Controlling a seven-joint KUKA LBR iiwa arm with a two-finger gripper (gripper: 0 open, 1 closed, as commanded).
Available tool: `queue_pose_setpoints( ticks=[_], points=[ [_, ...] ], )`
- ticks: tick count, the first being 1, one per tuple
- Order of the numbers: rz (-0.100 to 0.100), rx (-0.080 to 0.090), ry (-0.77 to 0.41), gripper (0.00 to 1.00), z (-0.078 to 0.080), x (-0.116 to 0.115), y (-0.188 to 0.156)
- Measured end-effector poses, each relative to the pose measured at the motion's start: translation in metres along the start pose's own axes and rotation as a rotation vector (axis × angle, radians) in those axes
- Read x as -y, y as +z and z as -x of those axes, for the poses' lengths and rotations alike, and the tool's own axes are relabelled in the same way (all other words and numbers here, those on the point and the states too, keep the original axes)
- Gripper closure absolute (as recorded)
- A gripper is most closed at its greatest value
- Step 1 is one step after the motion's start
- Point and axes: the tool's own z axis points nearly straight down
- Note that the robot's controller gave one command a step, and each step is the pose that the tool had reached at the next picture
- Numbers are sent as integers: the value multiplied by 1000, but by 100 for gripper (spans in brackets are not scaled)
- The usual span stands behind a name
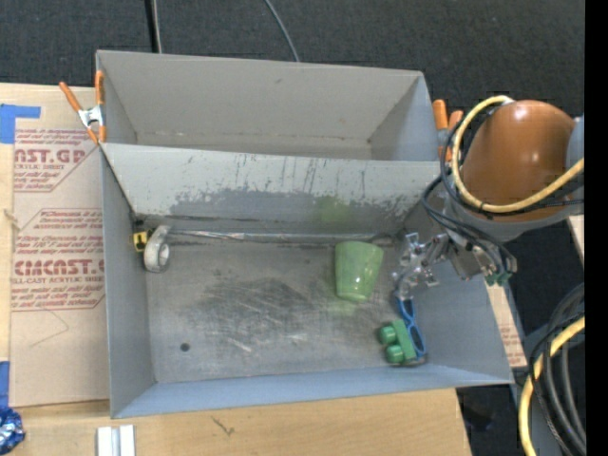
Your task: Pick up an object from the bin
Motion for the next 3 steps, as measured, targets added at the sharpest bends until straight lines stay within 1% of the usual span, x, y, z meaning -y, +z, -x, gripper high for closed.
queue_pose_setpoints(
  ticks=[1, 2, 3],
  points=[
    [8, -12, -79, 100, 8, 31, 82],
    [7, -7, -80, 0, 10, 30, 78],
    [17, 1, -478, 0, 6, 46, 113]
  ],
)
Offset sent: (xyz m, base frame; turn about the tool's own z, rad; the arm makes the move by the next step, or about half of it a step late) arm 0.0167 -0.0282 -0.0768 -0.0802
